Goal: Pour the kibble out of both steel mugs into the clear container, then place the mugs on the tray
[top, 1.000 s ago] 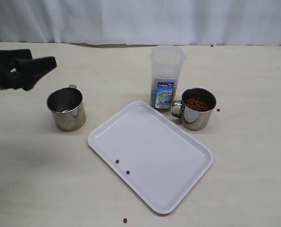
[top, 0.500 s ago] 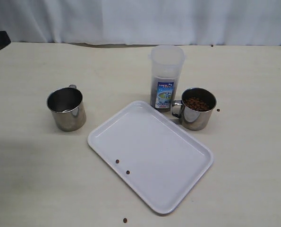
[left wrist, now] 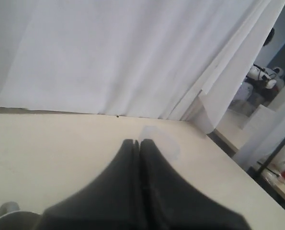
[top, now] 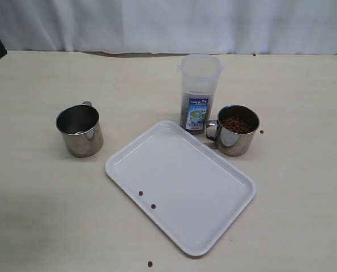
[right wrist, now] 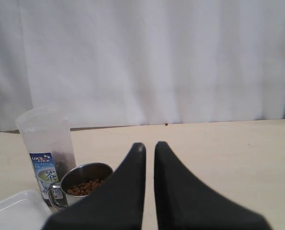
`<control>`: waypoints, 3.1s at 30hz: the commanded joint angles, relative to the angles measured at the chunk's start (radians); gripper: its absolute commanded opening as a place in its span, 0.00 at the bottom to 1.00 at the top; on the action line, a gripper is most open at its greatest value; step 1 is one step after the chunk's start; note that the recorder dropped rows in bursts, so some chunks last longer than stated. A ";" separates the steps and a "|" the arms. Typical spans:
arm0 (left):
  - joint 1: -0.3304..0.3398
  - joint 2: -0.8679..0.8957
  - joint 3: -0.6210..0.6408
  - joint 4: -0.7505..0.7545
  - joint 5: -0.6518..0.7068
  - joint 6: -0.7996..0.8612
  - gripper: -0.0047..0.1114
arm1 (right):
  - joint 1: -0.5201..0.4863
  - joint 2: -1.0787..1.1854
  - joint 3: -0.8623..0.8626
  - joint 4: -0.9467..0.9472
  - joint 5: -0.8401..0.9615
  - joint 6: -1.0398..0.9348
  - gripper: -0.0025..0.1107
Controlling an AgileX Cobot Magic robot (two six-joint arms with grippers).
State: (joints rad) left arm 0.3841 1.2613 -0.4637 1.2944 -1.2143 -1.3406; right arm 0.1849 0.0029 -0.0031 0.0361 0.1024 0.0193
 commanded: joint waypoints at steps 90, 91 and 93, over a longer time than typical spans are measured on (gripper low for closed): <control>-0.449 -1.261 0.464 -1.452 1.317 1.468 0.04 | 0.003 -0.003 0.003 0.002 -0.001 -0.009 0.07; -0.449 -1.261 0.464 -1.453 1.315 1.468 0.04 | 0.003 -0.003 0.003 0.002 -0.001 -0.009 0.07; -0.449 -1.261 0.464 -1.453 1.313 1.468 0.04 | 0.003 -0.003 0.003 0.002 -0.001 -0.009 0.07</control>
State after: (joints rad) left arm -0.0579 0.0025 -0.0030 -0.1616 0.1036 0.1291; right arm 0.1849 0.0029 -0.0031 0.0361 0.1024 0.0193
